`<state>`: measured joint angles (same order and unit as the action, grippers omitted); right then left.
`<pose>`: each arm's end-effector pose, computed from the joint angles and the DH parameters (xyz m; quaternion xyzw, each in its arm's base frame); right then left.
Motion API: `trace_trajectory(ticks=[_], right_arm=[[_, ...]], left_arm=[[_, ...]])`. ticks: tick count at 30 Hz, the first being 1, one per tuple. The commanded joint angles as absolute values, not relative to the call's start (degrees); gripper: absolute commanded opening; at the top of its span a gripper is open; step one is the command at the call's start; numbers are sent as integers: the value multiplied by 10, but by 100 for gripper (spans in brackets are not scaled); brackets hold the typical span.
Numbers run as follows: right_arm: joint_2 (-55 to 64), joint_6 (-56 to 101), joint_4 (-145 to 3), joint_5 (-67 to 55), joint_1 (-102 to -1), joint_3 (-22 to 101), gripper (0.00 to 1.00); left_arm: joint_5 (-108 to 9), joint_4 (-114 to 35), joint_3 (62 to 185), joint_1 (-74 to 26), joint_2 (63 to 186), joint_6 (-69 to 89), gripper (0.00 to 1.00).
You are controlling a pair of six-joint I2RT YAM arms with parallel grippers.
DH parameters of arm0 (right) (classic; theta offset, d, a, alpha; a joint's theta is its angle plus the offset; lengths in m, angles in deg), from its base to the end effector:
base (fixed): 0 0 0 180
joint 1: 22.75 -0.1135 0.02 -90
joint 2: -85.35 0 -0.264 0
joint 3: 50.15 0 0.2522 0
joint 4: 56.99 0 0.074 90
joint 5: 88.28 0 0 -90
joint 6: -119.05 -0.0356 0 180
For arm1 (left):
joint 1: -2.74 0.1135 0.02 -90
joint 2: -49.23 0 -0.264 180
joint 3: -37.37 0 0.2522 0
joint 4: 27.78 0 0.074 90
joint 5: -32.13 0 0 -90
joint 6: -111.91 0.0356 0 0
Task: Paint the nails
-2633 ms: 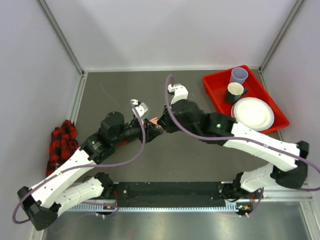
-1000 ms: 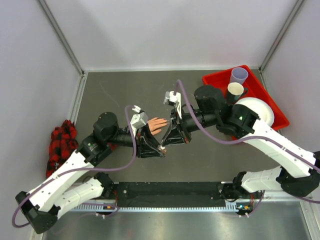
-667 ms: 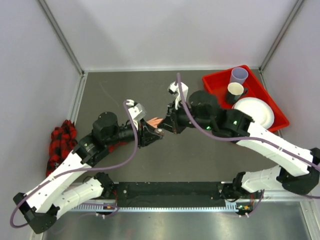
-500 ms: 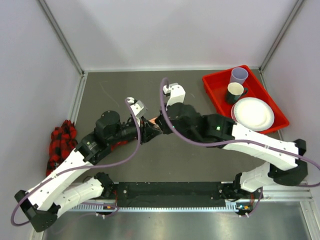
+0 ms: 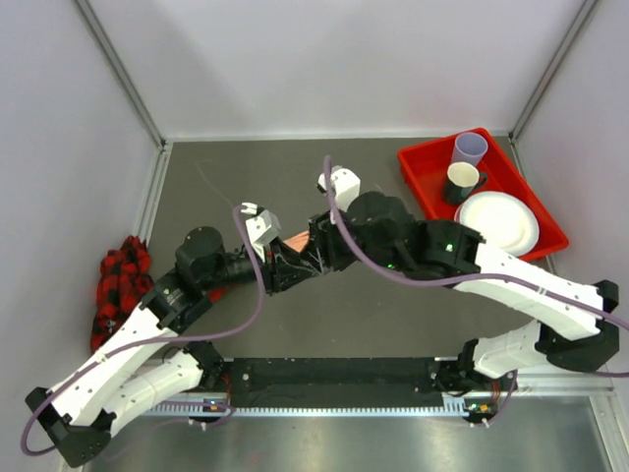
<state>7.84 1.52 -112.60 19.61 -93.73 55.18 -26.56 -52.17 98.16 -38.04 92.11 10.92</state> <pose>0.1020 0.2625 0.4387 -0.2385 0.8155 0.2997 0.4339 0.1169 -0.1252 0.3589 0.3583 0.6479 -0.4611 0.4891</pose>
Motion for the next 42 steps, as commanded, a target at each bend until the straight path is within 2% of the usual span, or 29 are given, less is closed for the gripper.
trace_trajectory(ticks=[1,4,11,15,25,31,34,35,37,38,40,41,42], right_arm=[[130,109,-1112,-99,-877,540,47],[142,127,-1100,-234,-837,526,45],[139,166,-1107,-370,-814,529,41],[137,168,-1107,-387,-808,528,36],[125,168,-1085,-385,-805,526,30],[114,167,-1081,-391,-805,534,22],[114,167,-1078,-396,-805,534,7],[114,167,-1078,-392,-805,531,0],[119,159,-1071,-370,-805,522,0],[128,150,-1052,-331,-805,505,0],[144,103,-1018,-264,-813,476,0],[154,84,-1003,-127,-824,444,0],[164,47,-1007,-23,-882,437,0]], left_arm=[[-149,-507,1004,-377,909,106,0],[-81,-508,1015,-377,919,87,0],[-22,-469,1018,-377,922,46,0],[-20,-470,1026,-377,925,42,0],[-15,-454,1025,-377,922,18,0],[-25,-454,1026,-377,916,16,0],[-60,-471,1032,-377,913,24,0],[-105,-478,1035,-377,913,36,0],[-180,-509,1047,-377,911,60,0],[-268,-518,1050,-377,912,66,0],[-344,-523,1052,-377,909,81,0],[-377,-507,1048,-377,906,86,0],[-429,-496,1036,-377,905,89,0]])
